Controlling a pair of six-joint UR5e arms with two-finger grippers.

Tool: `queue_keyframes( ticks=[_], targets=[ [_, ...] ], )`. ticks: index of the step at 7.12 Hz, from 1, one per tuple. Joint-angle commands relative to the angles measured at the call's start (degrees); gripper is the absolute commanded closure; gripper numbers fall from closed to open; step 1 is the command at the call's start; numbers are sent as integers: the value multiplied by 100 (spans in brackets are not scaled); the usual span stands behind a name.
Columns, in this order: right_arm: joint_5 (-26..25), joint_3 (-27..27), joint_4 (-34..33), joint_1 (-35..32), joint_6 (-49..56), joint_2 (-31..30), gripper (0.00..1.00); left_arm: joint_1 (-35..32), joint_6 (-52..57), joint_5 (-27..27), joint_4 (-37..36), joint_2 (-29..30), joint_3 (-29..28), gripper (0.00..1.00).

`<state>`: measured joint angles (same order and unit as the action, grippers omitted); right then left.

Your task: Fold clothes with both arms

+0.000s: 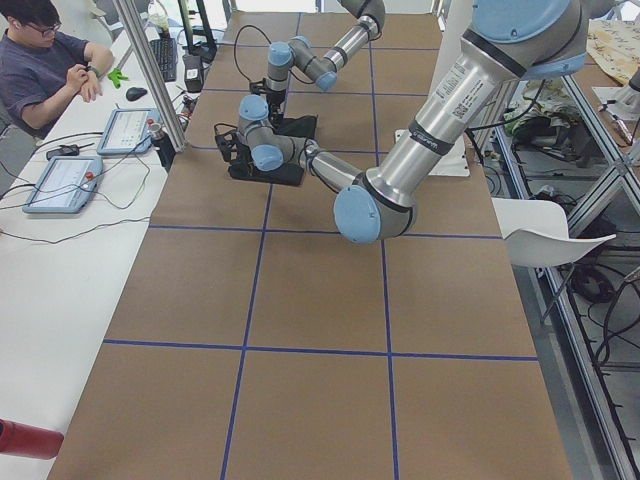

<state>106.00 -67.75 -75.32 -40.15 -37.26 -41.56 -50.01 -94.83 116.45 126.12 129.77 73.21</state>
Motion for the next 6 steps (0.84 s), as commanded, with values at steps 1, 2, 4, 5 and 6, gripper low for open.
queue_keyframes(
  ticks=[1,2,4,5,6],
  targets=[
    [0,7,0,42,8,-1,66,0,0,0,0,-4,0,0],
    [0,7,0,59,8,-10,72,0,0,0,0,5,-9,0],
    [0,16,0,68,8,-19,72,0,0,0,0,5,0,0],
    [0,42,0,68,8,-19,72,0,-9,0,0,5,0,0],
    [0,42,0,68,8,-19,94,0,-9,0,0,5,0,0]
  ],
)
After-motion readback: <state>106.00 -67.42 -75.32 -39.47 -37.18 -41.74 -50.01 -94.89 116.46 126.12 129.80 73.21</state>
